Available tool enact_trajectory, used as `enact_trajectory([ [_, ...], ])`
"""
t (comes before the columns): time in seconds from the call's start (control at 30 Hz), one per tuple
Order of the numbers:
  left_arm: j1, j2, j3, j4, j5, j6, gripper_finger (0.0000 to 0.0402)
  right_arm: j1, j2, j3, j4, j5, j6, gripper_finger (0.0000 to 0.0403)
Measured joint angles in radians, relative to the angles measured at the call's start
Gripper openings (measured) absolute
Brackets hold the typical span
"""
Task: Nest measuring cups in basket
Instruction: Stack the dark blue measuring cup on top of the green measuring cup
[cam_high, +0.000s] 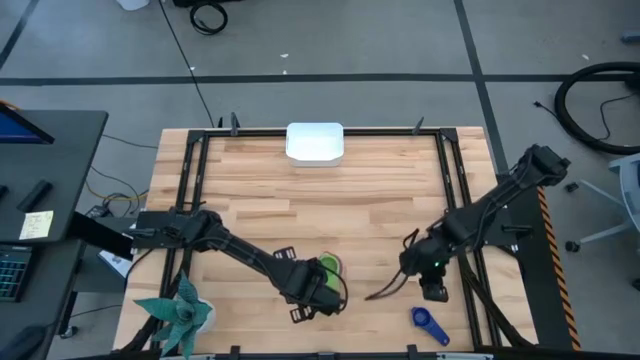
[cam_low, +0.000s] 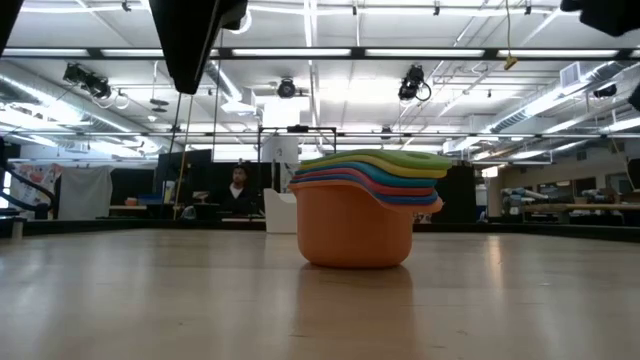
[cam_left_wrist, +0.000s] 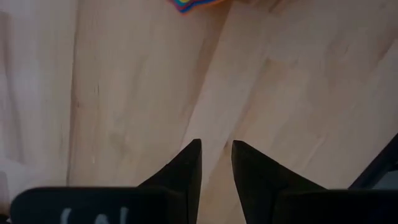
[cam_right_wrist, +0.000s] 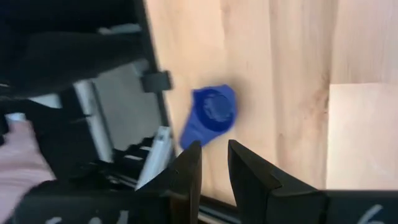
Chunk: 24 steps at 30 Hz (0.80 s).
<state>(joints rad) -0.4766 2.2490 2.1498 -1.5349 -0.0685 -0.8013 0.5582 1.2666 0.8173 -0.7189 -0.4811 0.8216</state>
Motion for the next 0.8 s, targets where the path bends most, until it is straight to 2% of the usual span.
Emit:
enact_trajectory([
  [0.13, -0.006, 0.000, 0.000, 0.000, -0.024, 0.007, 0.0094, 0.048, 0.086, 0.000, 0.007, 0.011, -0.020, 0.0088],
  [0.3, -0.005, 0.000, 0.000, -0.001, -0.025, 0.012, 0.0094, 0.083, 0.184, 0.000, 0.018, -0.048, -0.029, 0.0113],
  [0.57, -0.005, 0.000, 0.000, -0.003, -0.024, 0.012, 0.0094, 0.126, 0.318, 0.000, 0.194, -0.063, -0.002, 0.0140],
  [0.8, -0.005, 0.000, 0.000, -0.002, -0.024, 0.012, 0.0094, 0.151, 0.420, 0.000, 0.236, -0.009, 0.032, 0.0137],
])
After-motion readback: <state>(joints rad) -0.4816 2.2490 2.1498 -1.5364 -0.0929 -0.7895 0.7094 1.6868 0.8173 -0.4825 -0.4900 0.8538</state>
